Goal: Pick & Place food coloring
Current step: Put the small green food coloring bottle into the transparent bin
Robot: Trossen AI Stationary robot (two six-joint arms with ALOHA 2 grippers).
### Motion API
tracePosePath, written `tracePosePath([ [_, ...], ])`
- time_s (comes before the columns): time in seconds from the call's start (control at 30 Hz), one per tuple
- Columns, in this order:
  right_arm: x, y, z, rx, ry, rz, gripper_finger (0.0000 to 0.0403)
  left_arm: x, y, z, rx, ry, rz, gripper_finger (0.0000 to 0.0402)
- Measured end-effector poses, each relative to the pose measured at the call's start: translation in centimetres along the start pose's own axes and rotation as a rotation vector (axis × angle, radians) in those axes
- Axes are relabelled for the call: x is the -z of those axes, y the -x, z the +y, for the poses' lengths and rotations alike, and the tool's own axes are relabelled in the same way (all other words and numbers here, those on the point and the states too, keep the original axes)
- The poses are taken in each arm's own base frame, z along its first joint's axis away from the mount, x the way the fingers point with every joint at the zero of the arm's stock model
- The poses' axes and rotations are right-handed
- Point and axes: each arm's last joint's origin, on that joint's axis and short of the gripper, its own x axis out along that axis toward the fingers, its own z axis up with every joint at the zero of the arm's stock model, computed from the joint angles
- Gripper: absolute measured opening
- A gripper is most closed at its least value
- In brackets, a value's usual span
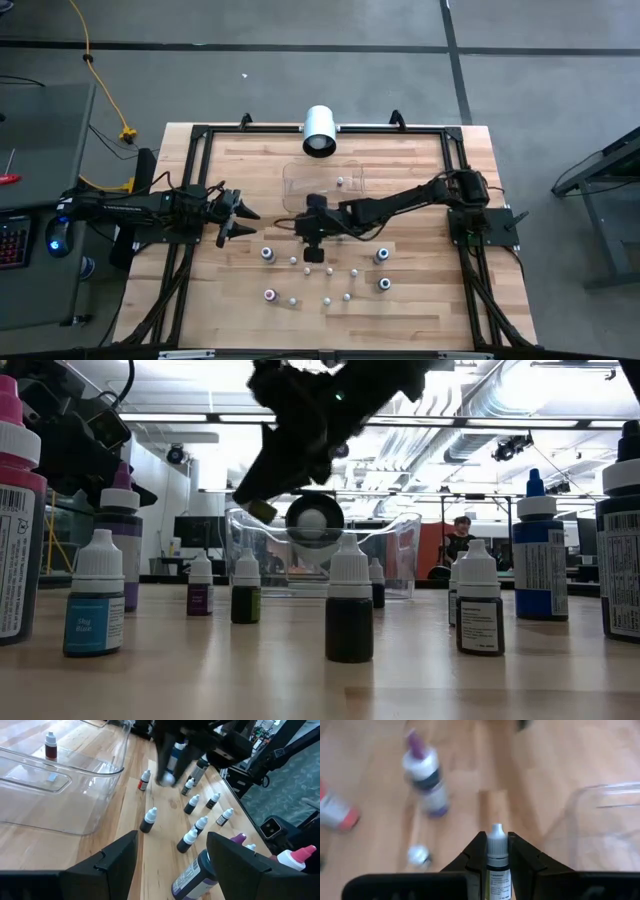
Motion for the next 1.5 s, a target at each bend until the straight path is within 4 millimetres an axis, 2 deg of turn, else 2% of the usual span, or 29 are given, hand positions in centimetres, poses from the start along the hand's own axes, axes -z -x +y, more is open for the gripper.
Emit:
tracePosePath([
  [0.17, 2.1, 2.1, -1.2, 0.185, -0.103, -0.12, 0.0047, 0.0, 0.0, 0.0, -0.001, 0.0, 0.0, 0.0234],
  [0.37, 2.3, 5.3, -2.6, 0.364, -0.165, -0.247, 0.0047, 0.0, 0.0, 0.0, -0.002, 0.0, -0.001, 0.0234],
  [0.57, 3.5, 5.3, -4.2, 0.415, -0.33, -0.402, 0.0047, 0.0, 0.0, 0.0, -0.002, 0.0, -0.001, 0.0234],
  [0.8, 4.0, 3.8, -6.1, 0.439, -0.386, -0.47, 0.0047, 0.0, 0.0, 0.0, -0.002, 0.0, -0.001, 0.0234],
  [1.1, 3.2, -0.7, -7.7, 0.453, -0.399, -0.462, 0.0047, 0.0, 0.0, 0.0, -0.001, 0.0, -0.001, 0.0234],
  [1.23, 3.8, -2.6, -8.4, 0.472, -0.415, -0.451, 0.0047, 0.0, 0.0, 0.0, -0.003, 0.0, -0.001, 0.0234],
  [1.5, 4.6, -4.6, -9.4, 0.487, -0.479, -0.439, 0.0047, 0.0, 0.0, 0.0, -0.007, 0.0, -0.002, 0.0234],
])
